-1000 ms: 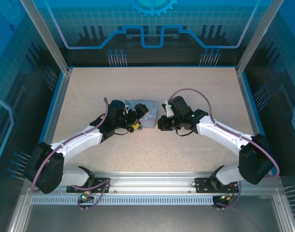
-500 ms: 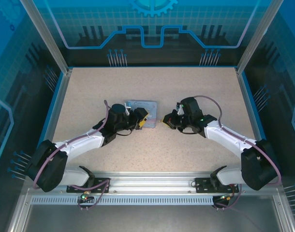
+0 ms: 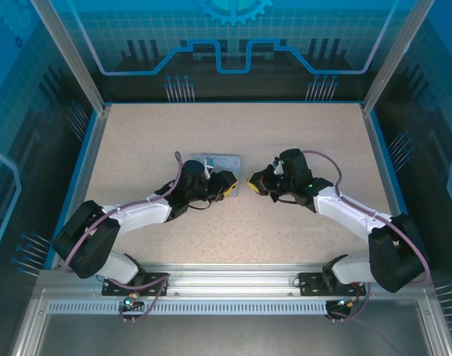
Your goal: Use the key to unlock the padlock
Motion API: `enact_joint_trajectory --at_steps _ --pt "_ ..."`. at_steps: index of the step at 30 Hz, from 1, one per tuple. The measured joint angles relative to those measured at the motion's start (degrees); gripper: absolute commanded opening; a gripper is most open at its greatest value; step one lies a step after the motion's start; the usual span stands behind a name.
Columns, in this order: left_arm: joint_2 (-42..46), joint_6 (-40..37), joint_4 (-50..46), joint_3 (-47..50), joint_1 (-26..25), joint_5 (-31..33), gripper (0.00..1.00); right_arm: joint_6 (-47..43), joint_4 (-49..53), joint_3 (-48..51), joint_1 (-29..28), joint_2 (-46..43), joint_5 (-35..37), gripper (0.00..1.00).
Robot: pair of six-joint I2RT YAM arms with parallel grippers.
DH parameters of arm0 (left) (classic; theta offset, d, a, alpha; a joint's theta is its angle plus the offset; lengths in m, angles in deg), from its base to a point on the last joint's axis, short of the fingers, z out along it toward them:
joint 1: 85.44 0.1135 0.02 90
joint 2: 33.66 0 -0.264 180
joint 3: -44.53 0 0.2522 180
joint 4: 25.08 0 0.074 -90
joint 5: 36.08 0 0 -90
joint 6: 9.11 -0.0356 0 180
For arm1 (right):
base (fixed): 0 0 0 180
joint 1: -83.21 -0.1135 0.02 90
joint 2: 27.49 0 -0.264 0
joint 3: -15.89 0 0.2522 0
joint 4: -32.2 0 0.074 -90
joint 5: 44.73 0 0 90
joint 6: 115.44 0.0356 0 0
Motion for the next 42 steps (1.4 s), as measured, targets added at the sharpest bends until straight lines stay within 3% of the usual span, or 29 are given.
enact_joint_trajectory --at_steps 14,27,28,30,32,34,42 --pt "-1.6 -0.4 1.3 -1.2 -1.1 0.1 0.42 -0.1 -0.1 1.3 1.0 -1.0 -0.1 0.00" --pt "3.4 -4.9 -5.3 -1.2 -1.1 2.3 0.50 -11.7 11.7 14.2 2.6 -5.8 0.4 0.00" --pt "3.4 -4.9 -5.5 -1.2 -1.1 2.5 0.50 -12.9 12.8 14.5 2.6 -5.7 0.6 0.07" --pt "3.4 -4.9 -5.9 -1.2 -1.1 2.6 0.50 -16.3 14.2 14.5 2.6 -4.7 0.9 0.36" --pt "3.4 -4.9 -6.1 -1.2 -1.1 2.6 0.51 -18.9 15.3 14.1 2.6 -3.7 1.6 0.53" --pt "3.3 -4.9 -6.2 -1.3 -1.1 2.6 0.51 -21.9 16.8 13.0 2.6 -3.0 2.9 0.58" --pt "3.3 -6.0 -6.7 -1.4 -1.1 2.6 0.55 -29.5 22.4 6.2 2.3 -3.0 9.1 0.57"
